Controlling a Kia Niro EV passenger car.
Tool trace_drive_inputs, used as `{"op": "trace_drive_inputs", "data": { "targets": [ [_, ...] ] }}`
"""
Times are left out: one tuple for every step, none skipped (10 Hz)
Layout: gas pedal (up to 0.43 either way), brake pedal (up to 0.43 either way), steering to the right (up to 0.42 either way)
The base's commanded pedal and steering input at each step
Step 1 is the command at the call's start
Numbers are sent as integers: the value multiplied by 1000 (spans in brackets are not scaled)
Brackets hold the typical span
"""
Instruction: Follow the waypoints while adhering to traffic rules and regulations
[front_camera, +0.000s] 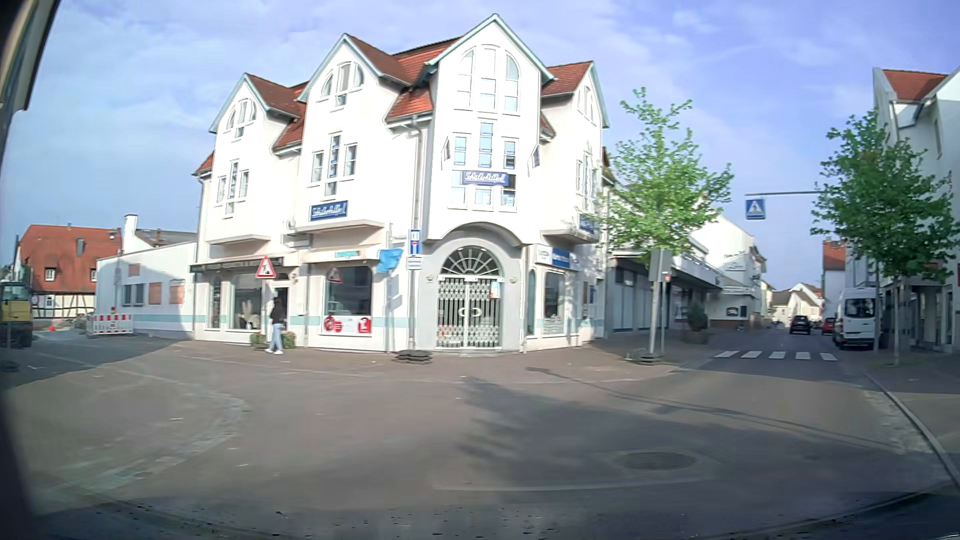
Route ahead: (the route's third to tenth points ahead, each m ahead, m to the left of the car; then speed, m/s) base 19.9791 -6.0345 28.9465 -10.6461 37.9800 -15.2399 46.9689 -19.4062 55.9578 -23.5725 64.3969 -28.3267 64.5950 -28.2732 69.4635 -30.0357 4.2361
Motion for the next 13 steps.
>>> {"op": "trace_drive_inputs", "data": {
  "targets": [
    [130,0,580],
    [130,0,561],
    [138,0,522],
    [150,0,479],
    [150,0,421],
    [157,0,355],
    [157,0,302],
    [169,0,238],
    [169,0,165],
    [169,0,118],
    [169,0,85],
    [169,0,56],
    [169,0,38]
  ]
}}
